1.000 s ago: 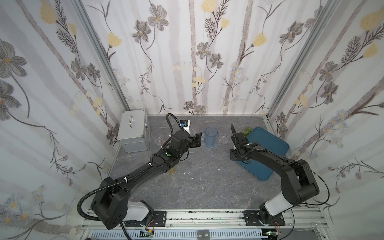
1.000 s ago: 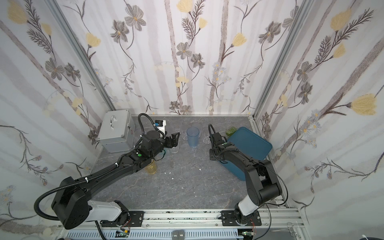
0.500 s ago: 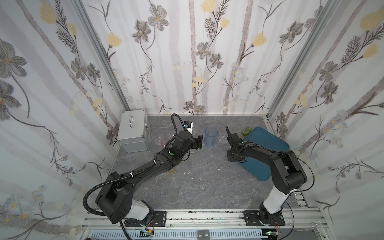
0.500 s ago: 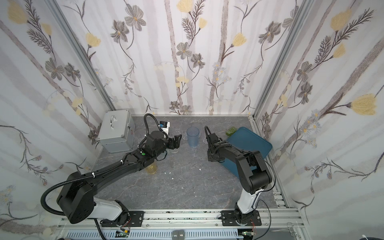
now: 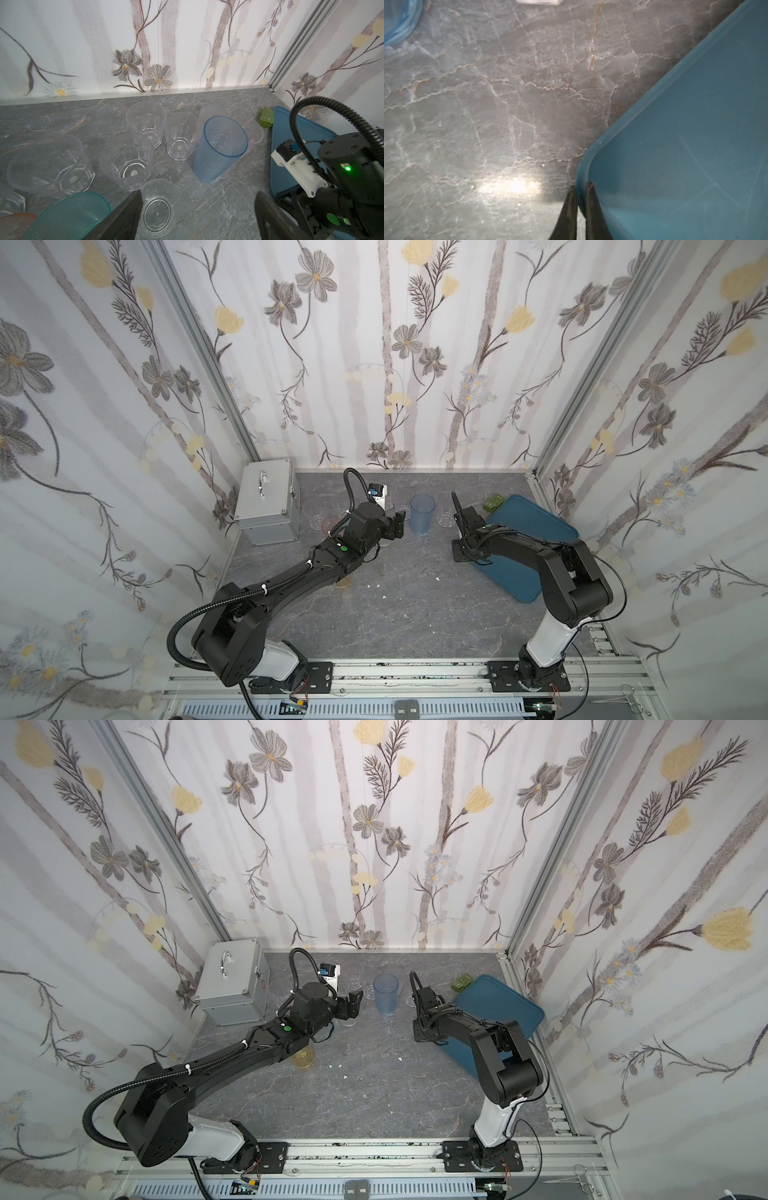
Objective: Place the glasses into the tray
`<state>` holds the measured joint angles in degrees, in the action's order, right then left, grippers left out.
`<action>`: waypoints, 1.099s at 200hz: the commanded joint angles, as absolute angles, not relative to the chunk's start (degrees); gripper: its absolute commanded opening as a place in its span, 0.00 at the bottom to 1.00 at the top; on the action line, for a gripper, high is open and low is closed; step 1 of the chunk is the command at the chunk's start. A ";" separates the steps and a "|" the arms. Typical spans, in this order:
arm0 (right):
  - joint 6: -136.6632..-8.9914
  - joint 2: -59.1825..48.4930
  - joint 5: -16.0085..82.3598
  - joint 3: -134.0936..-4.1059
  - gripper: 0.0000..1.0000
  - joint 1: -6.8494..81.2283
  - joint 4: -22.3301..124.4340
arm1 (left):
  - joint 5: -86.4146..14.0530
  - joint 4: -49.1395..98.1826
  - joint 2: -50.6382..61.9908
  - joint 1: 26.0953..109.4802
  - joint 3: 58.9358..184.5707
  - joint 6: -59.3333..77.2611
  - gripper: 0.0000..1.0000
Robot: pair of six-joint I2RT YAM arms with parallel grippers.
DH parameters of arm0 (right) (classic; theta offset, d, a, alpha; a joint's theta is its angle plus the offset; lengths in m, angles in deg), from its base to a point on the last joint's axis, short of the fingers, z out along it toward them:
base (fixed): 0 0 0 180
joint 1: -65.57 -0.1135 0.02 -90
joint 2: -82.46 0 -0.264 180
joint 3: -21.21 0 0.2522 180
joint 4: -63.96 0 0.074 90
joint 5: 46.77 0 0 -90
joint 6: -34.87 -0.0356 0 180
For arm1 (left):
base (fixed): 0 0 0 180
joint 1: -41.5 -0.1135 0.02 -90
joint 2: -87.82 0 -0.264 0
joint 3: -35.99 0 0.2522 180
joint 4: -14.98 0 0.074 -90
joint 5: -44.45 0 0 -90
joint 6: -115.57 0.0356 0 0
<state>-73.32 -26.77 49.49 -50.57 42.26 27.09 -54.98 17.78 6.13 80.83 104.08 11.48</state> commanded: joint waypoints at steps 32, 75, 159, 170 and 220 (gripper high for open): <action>-80.91 -24.75 40.48 -48.04 0.05 40.71 25.88 | -55.92 16.26 6.02 80.81 104.17 11.50 0.87; -89.45 -24.27 34.35 -46.59 0.03 37.74 31.50 | -55.86 16.26 5.90 80.79 104.22 11.33 0.87; -111.99 -25.79 31.50 -46.40 0.00 32.77 49.89 | -56.27 16.26 6.19 80.79 103.76 11.16 0.87; -114.96 -26.58 31.66 -46.80 0.00 32.08 52.01 | -56.19 16.26 6.31 80.79 103.77 11.20 0.87; -112.20 -26.13 35.32 -50.99 0.06 29.69 49.81 | -58.19 16.44 8.02 80.79 102.95 12.31 0.88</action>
<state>-115.31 -26.99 32.70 -47.29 30.44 51.13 -56.10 17.80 6.65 80.83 103.38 11.68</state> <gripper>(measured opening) 0.048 0.876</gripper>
